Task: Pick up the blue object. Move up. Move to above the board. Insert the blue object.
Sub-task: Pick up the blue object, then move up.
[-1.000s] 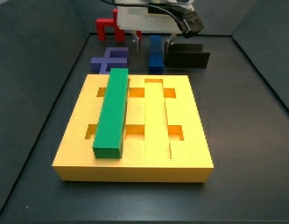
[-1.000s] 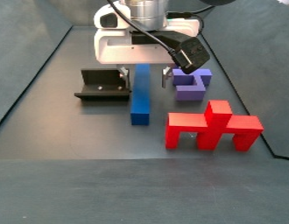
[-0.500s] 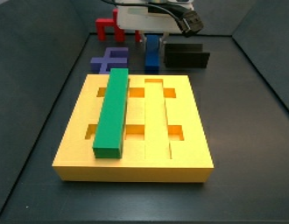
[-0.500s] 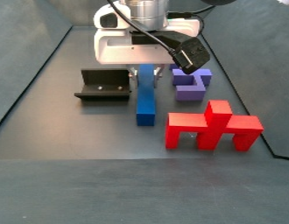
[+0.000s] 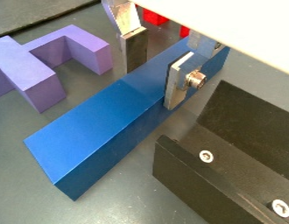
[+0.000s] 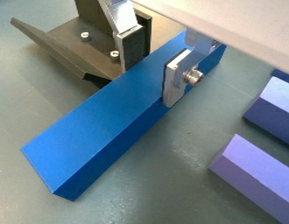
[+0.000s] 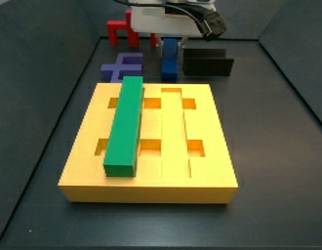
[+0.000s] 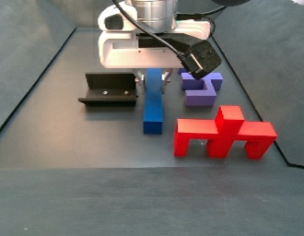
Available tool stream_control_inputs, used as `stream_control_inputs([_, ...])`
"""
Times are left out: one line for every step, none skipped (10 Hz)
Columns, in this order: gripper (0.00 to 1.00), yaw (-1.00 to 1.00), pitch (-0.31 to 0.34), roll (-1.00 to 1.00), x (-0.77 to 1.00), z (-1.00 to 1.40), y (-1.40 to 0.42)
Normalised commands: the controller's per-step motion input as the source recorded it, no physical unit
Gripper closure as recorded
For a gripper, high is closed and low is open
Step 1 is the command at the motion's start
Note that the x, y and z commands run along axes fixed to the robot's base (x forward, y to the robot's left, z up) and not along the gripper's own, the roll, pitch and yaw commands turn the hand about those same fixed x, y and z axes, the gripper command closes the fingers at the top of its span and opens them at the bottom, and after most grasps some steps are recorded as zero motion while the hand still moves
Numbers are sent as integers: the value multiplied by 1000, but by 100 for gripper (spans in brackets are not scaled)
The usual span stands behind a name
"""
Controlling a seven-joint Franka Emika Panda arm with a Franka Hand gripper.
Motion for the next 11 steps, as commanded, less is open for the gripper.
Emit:
stream_control_inputs([100,0,0,0,0,0,0])
stream_control_inputs([100,0,0,0,0,0,0])
stream_control_inputs([100,0,0,0,0,0,0])
stream_control_inputs([100,0,0,0,0,0,0])
stream_control_inputs([100,0,0,0,0,0,0])
stream_control_inputs([100,0,0,0,0,0,0])
stream_control_inputs([100,0,0,0,0,0,0])
stream_control_inputs([100,0,0,0,0,0,0])
stream_control_inputs([100,0,0,0,0,833,0])
stream_control_inputs([100,-68,18,15,-11,778,-70])
stream_control_inputs([100,-64,23,29,-33,625,-61])
